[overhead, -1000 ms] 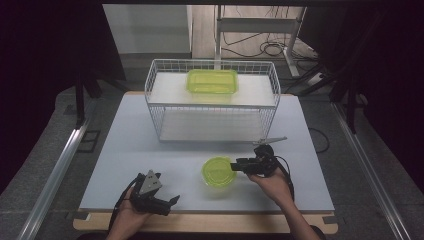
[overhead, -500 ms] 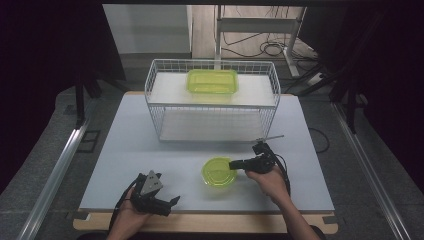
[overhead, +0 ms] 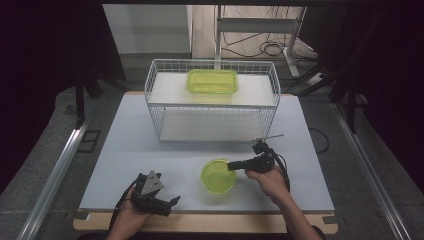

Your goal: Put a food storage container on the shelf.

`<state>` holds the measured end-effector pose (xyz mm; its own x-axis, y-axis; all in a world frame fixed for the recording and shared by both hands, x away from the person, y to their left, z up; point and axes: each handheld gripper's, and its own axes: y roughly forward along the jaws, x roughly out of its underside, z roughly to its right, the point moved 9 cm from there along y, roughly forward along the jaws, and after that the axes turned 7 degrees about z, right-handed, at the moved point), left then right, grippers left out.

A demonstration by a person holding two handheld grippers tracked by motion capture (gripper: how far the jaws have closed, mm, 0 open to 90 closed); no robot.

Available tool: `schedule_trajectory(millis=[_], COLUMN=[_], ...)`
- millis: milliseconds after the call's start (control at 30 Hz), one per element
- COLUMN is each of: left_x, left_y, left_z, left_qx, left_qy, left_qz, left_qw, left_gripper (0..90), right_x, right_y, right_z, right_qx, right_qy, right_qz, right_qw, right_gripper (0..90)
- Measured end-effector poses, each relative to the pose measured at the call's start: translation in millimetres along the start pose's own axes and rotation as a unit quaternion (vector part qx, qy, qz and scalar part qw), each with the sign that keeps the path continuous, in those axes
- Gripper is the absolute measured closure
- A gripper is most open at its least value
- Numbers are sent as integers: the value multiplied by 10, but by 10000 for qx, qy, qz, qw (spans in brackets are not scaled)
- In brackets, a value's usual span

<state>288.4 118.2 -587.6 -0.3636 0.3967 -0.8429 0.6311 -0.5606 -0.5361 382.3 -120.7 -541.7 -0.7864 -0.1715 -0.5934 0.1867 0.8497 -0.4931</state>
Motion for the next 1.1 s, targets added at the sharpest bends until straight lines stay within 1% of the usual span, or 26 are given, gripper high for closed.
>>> schedule_trajectory(millis=[333, 467, 700, 767, 900, 1100], left_x=[-1, -1, -4, -6, -4, -5], left_y=[-2, -1, -2, -3, -3, -2], left_z=[-2, -2, -2, -3, -2, -3], left_qx=[-5, -9, -10, -13, -9, -12], left_qy=[2, 7, 7, -2, -4, -7], left_qz=[0, 2, 7, 20, 15, 19], left_qw=[10000, 10000, 10000, 10000, 10000, 10000], left_gripper=[21, 21, 21, 21, 20, 21], right_x=[-24, -34, -73, -89, -123, -169], right_y=[-41, -65, -101, -110, -134, -176], right_z=[-6, -8, -27, -48, -72, -92], right_qx=[50, 9, 21, -37, -66, -97], right_qy=[-75, -10, -46, -25, -54, -34], right_qz=[71, 95, 174, 206, 284, 382], right_qw=[9999, 10000, 9998, 9998, 9996, 9992], right_gripper=[821, 822, 823, 824, 825, 829])
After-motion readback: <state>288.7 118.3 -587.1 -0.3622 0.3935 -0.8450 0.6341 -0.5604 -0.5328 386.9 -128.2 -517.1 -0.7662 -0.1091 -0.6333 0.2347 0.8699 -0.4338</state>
